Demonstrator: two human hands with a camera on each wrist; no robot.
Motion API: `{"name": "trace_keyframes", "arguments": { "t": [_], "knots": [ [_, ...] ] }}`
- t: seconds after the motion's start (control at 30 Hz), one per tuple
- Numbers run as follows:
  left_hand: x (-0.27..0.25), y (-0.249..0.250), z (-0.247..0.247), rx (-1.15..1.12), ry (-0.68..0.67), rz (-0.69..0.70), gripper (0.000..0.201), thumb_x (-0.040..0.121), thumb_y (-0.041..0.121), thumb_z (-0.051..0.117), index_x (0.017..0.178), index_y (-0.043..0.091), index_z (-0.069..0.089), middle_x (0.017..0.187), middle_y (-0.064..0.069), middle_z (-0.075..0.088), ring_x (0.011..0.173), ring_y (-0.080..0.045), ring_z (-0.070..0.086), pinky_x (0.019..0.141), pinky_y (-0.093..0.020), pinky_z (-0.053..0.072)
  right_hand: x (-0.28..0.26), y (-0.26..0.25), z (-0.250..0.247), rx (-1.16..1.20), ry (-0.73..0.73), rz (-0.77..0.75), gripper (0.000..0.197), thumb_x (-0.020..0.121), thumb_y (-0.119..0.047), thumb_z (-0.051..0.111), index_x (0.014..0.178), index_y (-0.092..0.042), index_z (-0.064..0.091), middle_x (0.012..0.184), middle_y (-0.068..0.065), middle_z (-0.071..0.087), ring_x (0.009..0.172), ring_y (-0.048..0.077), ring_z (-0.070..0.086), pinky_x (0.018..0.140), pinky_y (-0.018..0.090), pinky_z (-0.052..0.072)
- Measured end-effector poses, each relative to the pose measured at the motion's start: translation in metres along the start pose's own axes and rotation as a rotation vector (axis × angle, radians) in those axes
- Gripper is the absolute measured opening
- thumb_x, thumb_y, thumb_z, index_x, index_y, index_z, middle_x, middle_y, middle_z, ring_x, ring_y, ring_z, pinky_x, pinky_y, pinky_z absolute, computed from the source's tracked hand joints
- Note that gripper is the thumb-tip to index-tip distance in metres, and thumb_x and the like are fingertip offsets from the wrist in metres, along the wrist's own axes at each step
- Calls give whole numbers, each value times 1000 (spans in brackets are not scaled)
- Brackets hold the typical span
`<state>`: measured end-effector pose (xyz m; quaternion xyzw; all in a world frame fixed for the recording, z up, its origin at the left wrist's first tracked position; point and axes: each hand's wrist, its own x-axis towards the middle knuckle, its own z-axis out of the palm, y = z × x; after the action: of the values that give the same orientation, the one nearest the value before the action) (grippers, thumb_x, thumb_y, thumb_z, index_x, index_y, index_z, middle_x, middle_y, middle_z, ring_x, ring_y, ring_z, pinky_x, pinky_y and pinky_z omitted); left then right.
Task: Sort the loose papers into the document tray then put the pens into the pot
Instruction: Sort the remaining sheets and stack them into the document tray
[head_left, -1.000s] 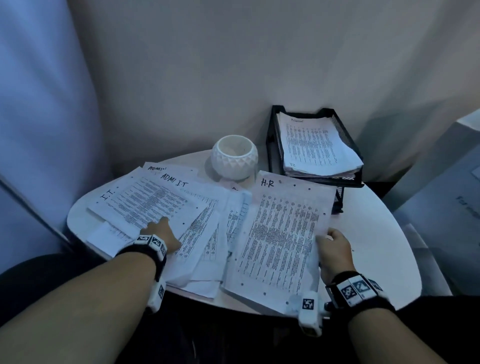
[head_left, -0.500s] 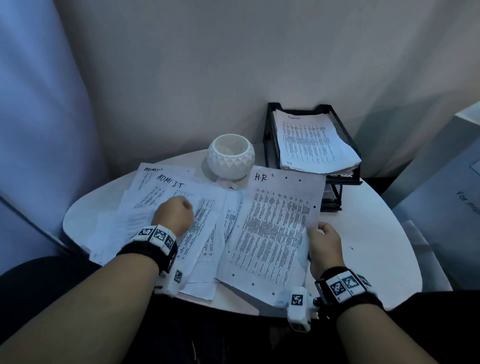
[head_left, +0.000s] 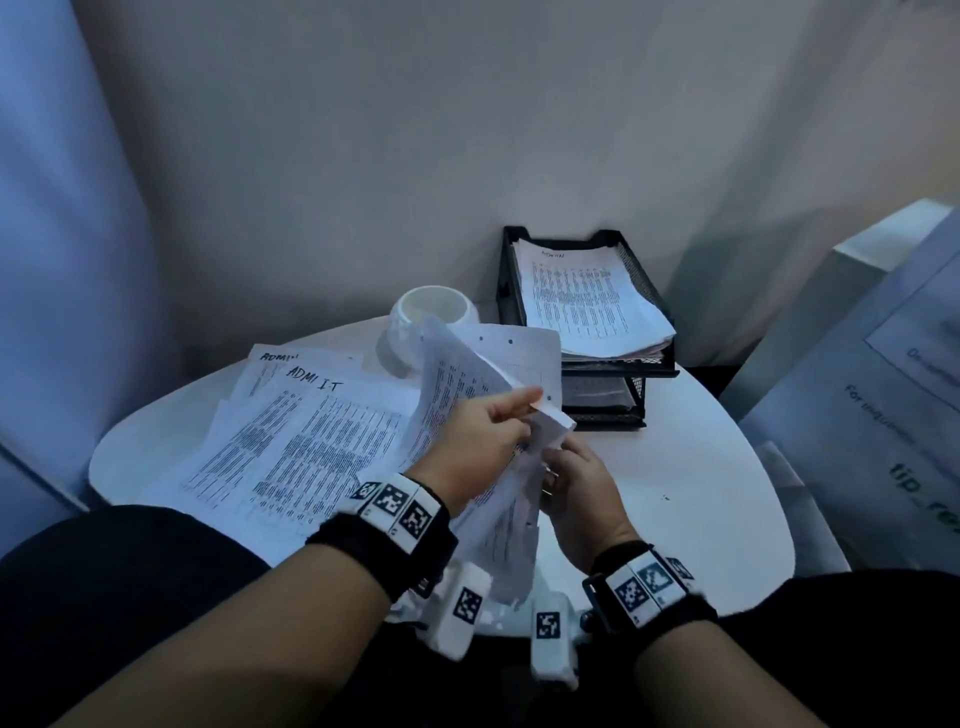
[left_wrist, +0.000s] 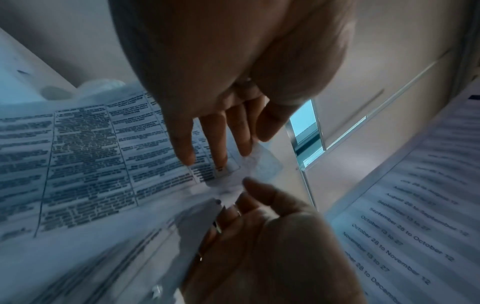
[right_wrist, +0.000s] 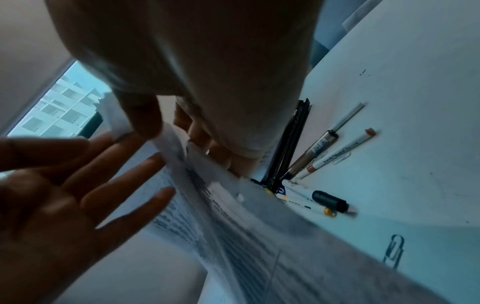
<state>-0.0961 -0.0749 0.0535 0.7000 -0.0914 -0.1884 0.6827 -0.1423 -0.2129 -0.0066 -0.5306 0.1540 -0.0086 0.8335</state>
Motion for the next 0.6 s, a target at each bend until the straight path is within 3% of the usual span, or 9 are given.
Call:
{"name": "trace_keyframes", "arguments": {
  "t": [0.07,0.1,0.17,0.27,0.33,0.4,0.47,0.53,0.6],
  "knots": [
    [-2,-1,3,9,-38,-21,53,95,-7,51,141,18,62,130,2,71,112,-8,67,92,-21,53,0,1,0,13,-2,-3,37,89,-14,60,124,-14,71,103,20,70,83,28,65,71,37,49],
    [-3,0,3,-4,-61,-31,56,96,-7,49,145,19,58,134,2,68,119,-11,65,89,-18,53,1,3,0,-8,16,-16,33,91,-14,64,124,-12,70,103,26,68,86,32,64,73,40,50],
    [-4,2,-1,-24,-96,-29,63,98,-6,50,153,25,47,138,2,63,124,-15,63,77,-11,53,6,7,-1,-62,102,-57,26,95,-7,68,120,-3,67,108,35,69,91,43,68,77,51,53],
    [-3,10,-18,96,18,47,71,100,5,60,159,34,32,149,-1,55,127,-18,60,80,-15,54,13,7,-5,-115,252,-71,21,94,3,63,113,12,59,110,40,67,100,57,67,83,57,57],
    [2,13,-41,260,199,84,78,98,15,67,162,31,25,157,-4,44,132,-16,51,88,-23,52,14,-1,-7,-108,237,-74,17,95,6,60,111,12,60,110,39,67,94,49,71,83,55,58],
    [6,8,-69,407,319,41,90,91,30,76,162,32,21,161,-4,36,137,-22,45,101,-39,49,13,-12,-8,-65,195,-69,15,97,8,56,109,5,63,106,33,72,87,38,73,76,46,62],
    [10,1,-91,381,323,-37,92,80,45,84,156,36,32,156,-3,47,134,-25,53,109,-54,46,13,-21,-9,-32,170,-70,20,96,13,51,104,0,65,97,24,76,82,35,74,68,40,62],
    [12,-2,-99,292,234,-85,62,83,42,83,137,25,59,126,-2,72,112,-23,71,100,-55,55,14,-30,-7,-5,170,-77,27,93,16,48,104,-2,65,96,22,76,84,37,74,71,45,62],
    [13,1,-95,265,178,-79,27,91,33,77,113,17,74,103,-2,80,97,-23,76,95,-53,58,17,-37,-5,32,190,-82,33,92,16,44,108,-3,65,102,22,76,90,39,73,81,53,61]
  ]
}}
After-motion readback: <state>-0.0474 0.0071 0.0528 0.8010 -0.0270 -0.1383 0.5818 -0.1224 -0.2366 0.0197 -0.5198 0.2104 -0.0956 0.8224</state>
